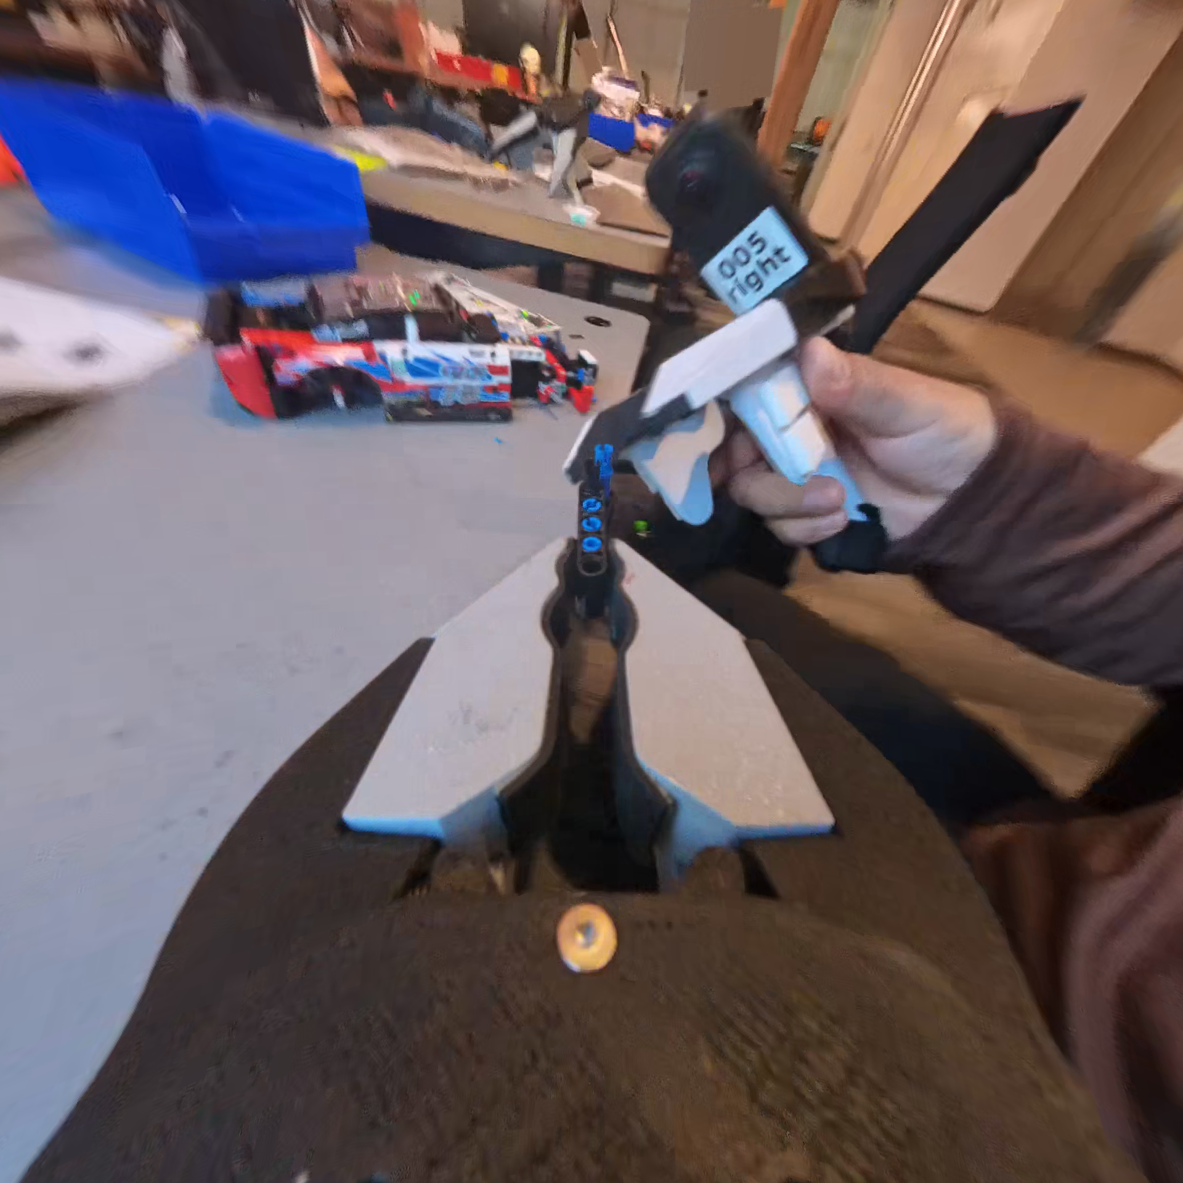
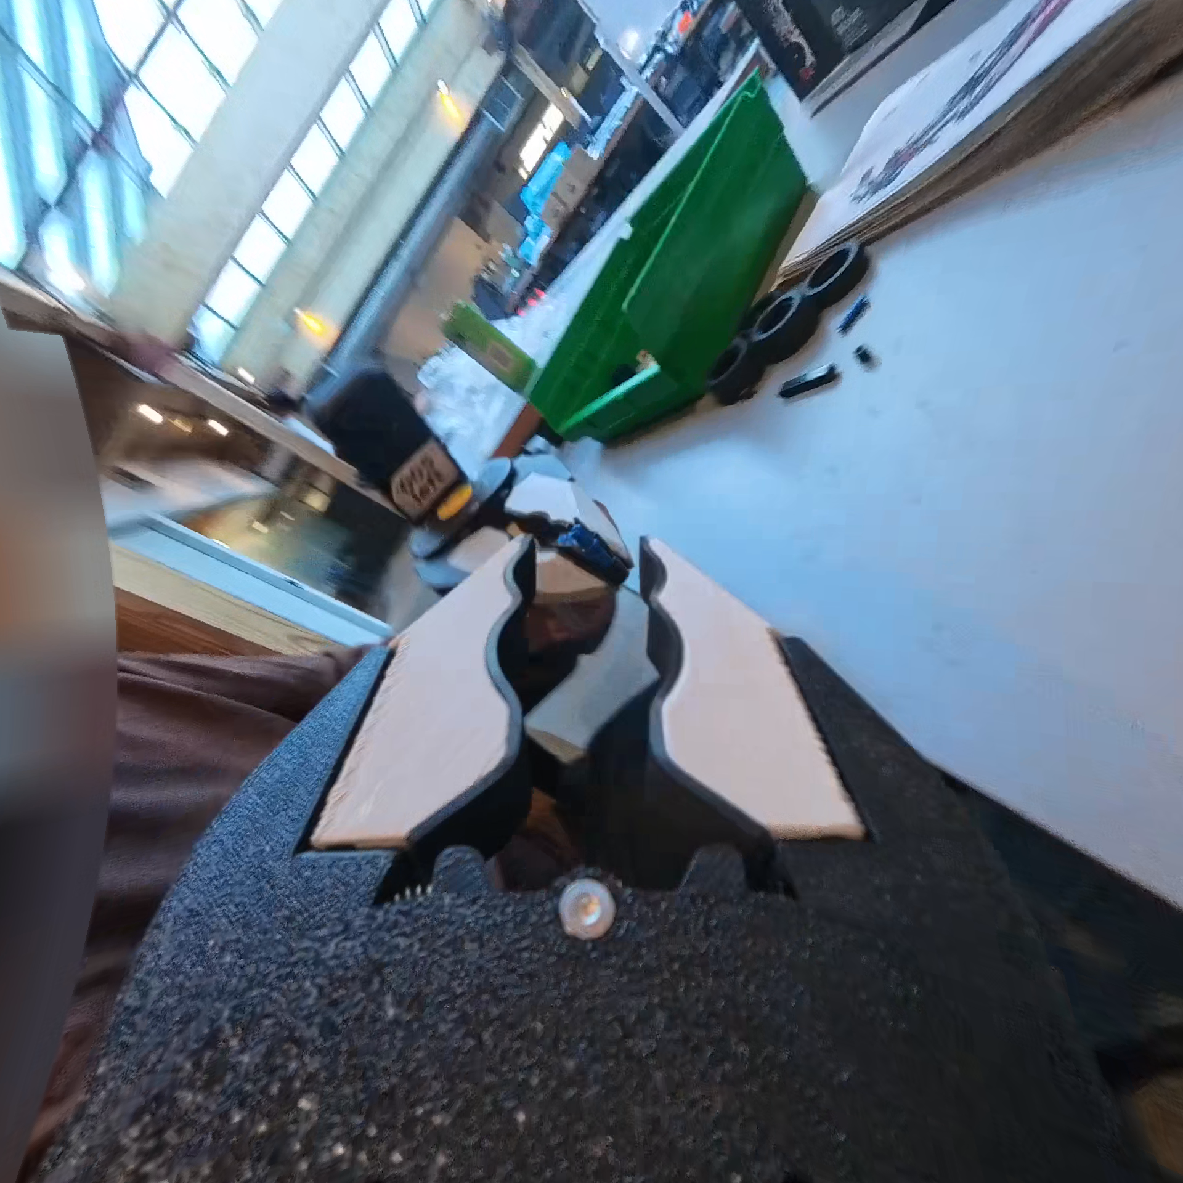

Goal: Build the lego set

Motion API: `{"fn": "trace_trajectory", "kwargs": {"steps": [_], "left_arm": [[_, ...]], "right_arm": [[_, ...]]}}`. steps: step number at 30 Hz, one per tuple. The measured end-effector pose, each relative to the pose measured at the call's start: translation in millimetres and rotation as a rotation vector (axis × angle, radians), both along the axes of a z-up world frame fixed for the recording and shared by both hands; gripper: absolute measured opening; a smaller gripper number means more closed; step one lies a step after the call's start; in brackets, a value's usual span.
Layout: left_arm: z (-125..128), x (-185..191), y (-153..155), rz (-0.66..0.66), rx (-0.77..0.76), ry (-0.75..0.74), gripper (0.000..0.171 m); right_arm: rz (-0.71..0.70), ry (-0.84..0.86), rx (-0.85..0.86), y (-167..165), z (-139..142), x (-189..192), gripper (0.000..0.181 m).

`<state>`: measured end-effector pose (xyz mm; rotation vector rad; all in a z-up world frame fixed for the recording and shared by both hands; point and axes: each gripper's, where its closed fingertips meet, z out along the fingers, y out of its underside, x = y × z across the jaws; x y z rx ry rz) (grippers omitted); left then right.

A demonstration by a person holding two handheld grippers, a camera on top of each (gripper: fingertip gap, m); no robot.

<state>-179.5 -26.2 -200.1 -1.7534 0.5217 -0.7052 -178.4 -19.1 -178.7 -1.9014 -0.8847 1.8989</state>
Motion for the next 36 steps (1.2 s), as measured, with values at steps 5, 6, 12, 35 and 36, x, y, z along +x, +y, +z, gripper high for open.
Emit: {"fn": "trace_trajectory", "kwargs": {"steps": [5, 6, 12, 35, 36], "left_arm": [[-34.7, -12.5, -2.1, -0.238, -0.355, 0.0, 0.005], [-41.7, -18.2, -1.0, -0.283, -0.403, 0.029, 0.005], [-72.1, -61.2, 12.7, -0.446, -0.713, 0.144, 0.005], [-98.3, -95.3, 38.5, -0.252, -0.346, 0.474, 0.031], [-98.3, -95.3, 39.6, -0.252, -0.336, 0.465, 0.029]], "right_arm": [[0.081, -0.157, 0.358, 5.7, -25.2, -4.7, 0.032], [0.129, -0.2, 0.431, 3.3, -34.8, -9.3, 0.032], [0.301, -0.472, 0.802, 18.7, -97.3, -34.8, 0.035], [0.562, -0.276, 1.018, 36.0, -108.1, -74.0, 0.039], [0.588, -0.243, 1.021, 33.3, -105.7, -75.0, 0.037]]}}
